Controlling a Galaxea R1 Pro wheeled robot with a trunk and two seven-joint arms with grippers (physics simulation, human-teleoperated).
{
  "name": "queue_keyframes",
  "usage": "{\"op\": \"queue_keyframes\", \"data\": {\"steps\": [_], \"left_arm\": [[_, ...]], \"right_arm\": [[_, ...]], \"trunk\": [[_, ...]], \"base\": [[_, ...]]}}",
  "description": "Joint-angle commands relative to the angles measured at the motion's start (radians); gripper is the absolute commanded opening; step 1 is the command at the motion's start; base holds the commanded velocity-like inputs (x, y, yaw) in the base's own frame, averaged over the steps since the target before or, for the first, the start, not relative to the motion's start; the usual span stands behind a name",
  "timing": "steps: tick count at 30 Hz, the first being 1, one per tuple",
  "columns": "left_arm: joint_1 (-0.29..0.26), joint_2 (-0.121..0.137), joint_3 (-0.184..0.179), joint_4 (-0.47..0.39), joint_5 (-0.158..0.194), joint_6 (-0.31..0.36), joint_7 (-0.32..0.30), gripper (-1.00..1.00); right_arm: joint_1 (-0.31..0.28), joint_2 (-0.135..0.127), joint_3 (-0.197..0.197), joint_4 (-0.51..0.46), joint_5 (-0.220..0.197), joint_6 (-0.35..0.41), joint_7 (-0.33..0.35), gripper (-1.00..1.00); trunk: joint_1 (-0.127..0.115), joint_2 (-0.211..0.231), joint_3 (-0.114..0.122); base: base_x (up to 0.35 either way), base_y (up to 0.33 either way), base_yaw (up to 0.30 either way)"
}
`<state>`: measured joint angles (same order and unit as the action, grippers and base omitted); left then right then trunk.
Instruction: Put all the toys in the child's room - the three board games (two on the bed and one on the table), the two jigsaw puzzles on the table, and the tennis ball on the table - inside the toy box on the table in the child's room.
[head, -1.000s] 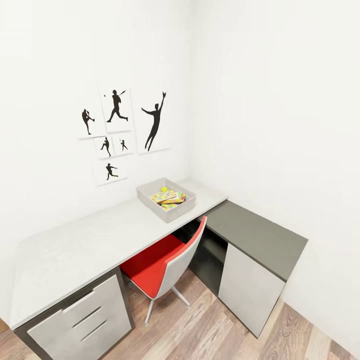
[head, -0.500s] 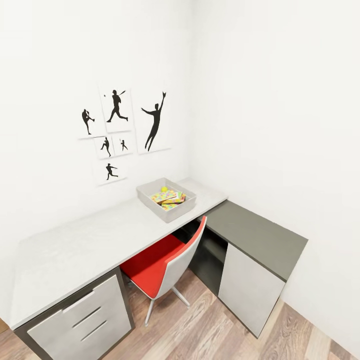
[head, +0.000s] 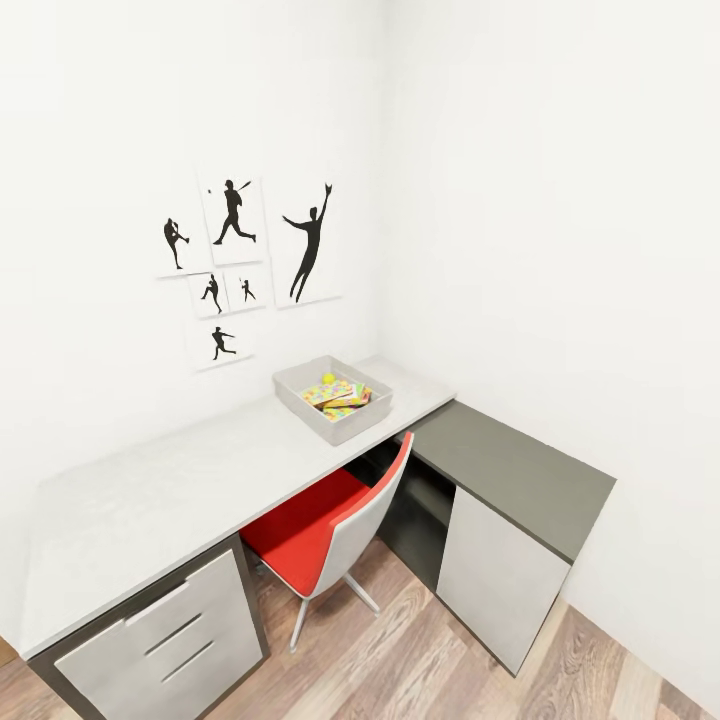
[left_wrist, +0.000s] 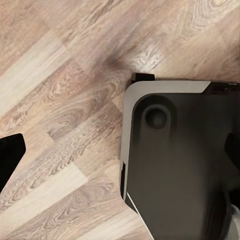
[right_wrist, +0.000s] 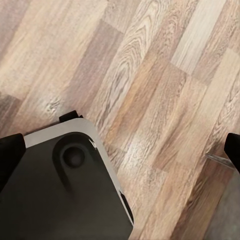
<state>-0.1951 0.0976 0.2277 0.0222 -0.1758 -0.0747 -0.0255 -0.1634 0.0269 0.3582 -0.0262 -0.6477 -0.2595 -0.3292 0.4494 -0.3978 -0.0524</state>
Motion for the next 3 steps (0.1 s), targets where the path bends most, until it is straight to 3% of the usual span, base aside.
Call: {"op": "queue_keyframes", "data": {"steps": [1,3], "left_arm": [[-0.001,0.001,0.009,0.002,-0.010,-0.005,-0.002,1.00],[-0.001,0.001,0.009,0.002,-0.010,-0.005,-0.002,1.00]], "right_arm": [[-0.001,0.000,0.008,0.000,-0.009,-0.003,-0.003,1.00],[-0.001,0.000,0.008,0.000,-0.009,-0.003,-0.003,1.00]], "trunk": [[0.001,-0.002,-0.002],[0.001,-0.002,-0.002]], "base": [[0.000,0.000,0.000],[0.000,0.000,0.000]]}}
